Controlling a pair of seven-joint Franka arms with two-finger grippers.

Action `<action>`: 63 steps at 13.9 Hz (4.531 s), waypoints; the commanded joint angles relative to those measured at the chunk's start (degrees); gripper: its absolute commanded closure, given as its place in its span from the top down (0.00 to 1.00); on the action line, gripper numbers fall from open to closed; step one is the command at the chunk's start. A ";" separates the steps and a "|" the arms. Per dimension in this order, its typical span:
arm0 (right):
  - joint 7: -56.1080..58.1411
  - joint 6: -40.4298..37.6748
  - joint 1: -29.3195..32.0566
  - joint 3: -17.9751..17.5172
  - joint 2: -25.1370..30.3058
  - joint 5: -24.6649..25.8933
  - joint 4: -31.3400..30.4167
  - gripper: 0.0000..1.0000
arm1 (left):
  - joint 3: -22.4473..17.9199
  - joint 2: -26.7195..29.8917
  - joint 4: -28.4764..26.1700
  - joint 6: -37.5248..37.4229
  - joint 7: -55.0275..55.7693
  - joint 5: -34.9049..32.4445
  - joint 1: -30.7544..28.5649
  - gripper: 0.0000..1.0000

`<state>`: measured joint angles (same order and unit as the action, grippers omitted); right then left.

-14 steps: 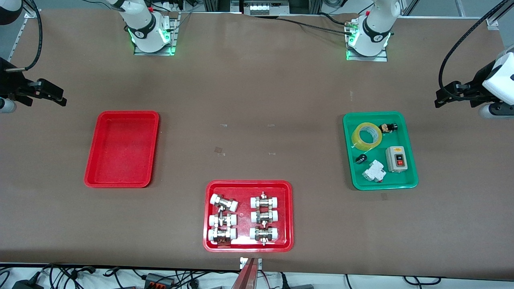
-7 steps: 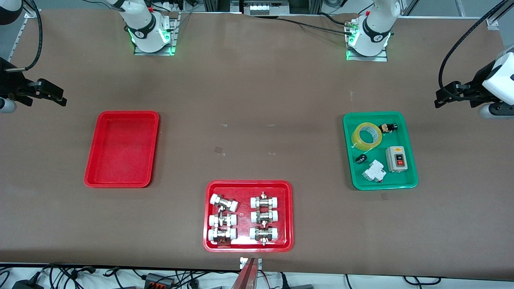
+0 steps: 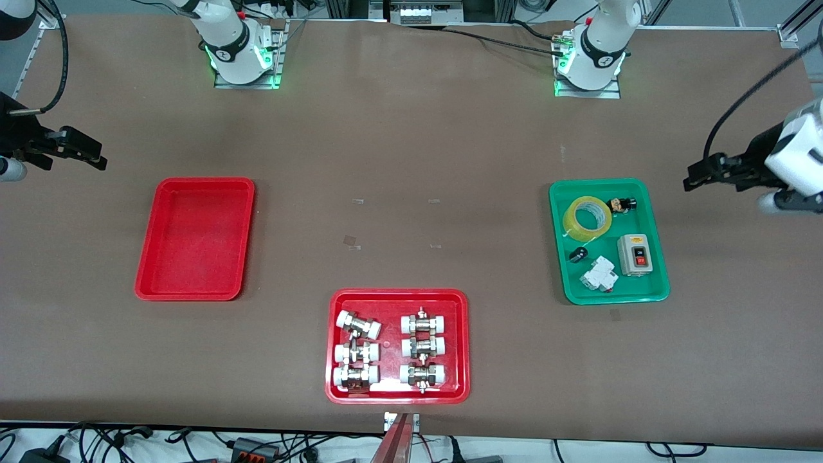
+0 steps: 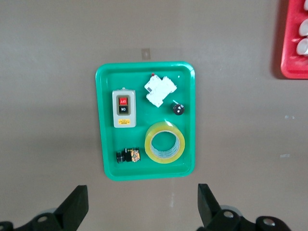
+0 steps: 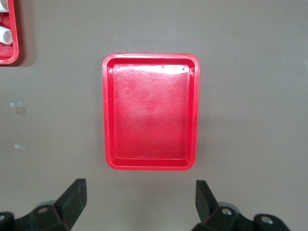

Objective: Left arm passes tape to right arm into tray
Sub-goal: 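Lower the left gripper over the yellow tape roll in the green tray, then close the left gripper on the yellow tape roll's rim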

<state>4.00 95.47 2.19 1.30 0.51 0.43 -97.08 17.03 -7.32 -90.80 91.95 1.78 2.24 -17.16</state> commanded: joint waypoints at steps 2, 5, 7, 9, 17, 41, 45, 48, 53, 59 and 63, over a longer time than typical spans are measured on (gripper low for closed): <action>0.57 -0.02 0.89 -0.60 0.02 0.54 -0.21 1.00 | -0.07 -4.26 1.34 -0.82 0.06 -0.92 -0.16 1.00; 0.57 -0.11 0.80 -0.60 -0.07 0.54 -0.13 1.00 | 0.19 -9.82 -3.74 8.20 0.15 -5.29 -0.16 1.00; 0.57 -0.19 0.80 -0.60 0.02 0.54 -0.21 1.00 | 0.55 -8.51 -11.11 13.05 0.24 -5.84 -0.07 1.00; 0.57 -0.28 0.80 -0.60 -0.07 0.54 -0.21 1.00 | 0.63 -8.24 -16.23 18.23 0.24 -5.84 -0.25 1.00; 0.57 -0.55 1.06 -0.51 -0.33 0.45 -0.30 1.00 | 0.63 -7.45 -21.61 24.33 0.15 -5.84 -0.25 1.00; 0.57 -0.55 1.24 -0.25 -0.42 0.45 -0.39 1.00 | 0.63 -9.03 -37.43 40.23 6.21 -5.93 0.54 1.00; 0.57 -0.55 1.24 -0.16 -0.42 0.45 -0.39 1.00 | 0.55 -12.88 -37.25 41.72 6.48 -5.84 0.11 1.00; 0.57 -0.55 1.24 -0.16 -0.42 0.45 -0.39 1.00 | 0.55 -13.86 -37.25 41.73 6.56 -5.84 0.02 1.00; 0.57 -0.02 1.24 -0.25 -0.42 0.63 -0.48 1.00 | 0.55 -14.04 -37.25 41.73 6.74 -5.84 0.02 0.63; 0.57 1.12 1.33 -0.16 -0.42 0.72 -0.83 1.00 | 0.63 -12.46 -36.03 37.87 7.27 -5.84 0.37 0.01; 0.57 1.30 1.33 -0.16 -0.51 0.81 -0.83 1.00 | 0.63 -11.49 -34.44 35.14 6.74 -5.93 0.19 0.01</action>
<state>4.00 96.06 2.93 1.52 -0.35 0.54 -97.28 17.44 -20.64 -126.01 129.56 8.37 -2.55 -16.91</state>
